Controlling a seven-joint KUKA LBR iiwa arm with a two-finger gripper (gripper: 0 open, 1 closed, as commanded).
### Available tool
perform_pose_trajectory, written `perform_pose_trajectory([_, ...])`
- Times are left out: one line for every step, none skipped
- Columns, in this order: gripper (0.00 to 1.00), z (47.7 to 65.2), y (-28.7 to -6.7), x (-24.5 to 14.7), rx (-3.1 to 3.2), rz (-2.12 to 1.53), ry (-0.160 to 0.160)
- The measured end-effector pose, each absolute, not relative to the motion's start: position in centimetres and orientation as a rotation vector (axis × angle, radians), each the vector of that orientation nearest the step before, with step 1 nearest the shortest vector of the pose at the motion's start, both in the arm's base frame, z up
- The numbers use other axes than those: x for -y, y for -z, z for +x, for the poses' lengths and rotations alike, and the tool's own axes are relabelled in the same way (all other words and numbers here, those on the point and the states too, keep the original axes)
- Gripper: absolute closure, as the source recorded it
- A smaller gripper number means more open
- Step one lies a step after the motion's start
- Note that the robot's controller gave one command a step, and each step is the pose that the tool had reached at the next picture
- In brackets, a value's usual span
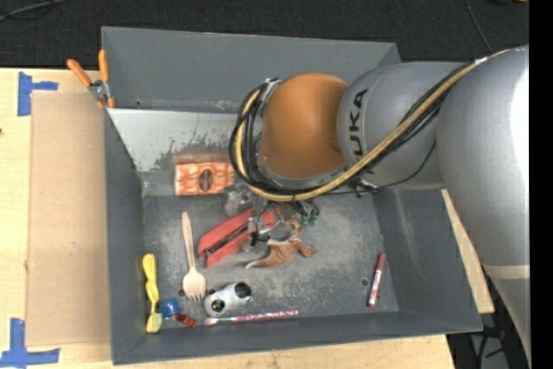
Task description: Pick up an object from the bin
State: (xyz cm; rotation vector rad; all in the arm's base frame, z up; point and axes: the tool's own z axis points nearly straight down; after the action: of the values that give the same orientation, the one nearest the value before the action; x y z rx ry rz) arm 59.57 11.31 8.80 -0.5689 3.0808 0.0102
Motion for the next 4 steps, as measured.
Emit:
perform_pose_trajectory([1.0,59.57,-8.79,-11.27,-3.082,-0.564,-0.011])
perform_pose_trajectory([0.0,59.62,-8.85,-11.25,-3.081,-0.562,-0.011])
perform_pose_trajectory([1.0,59.62,-8.83,-11.24,-3.082,-0.559,-0.011])
perform_pose_trajectory([1.0,59.61,-8.83,-11.24,-3.082,-0.557,-0.011])
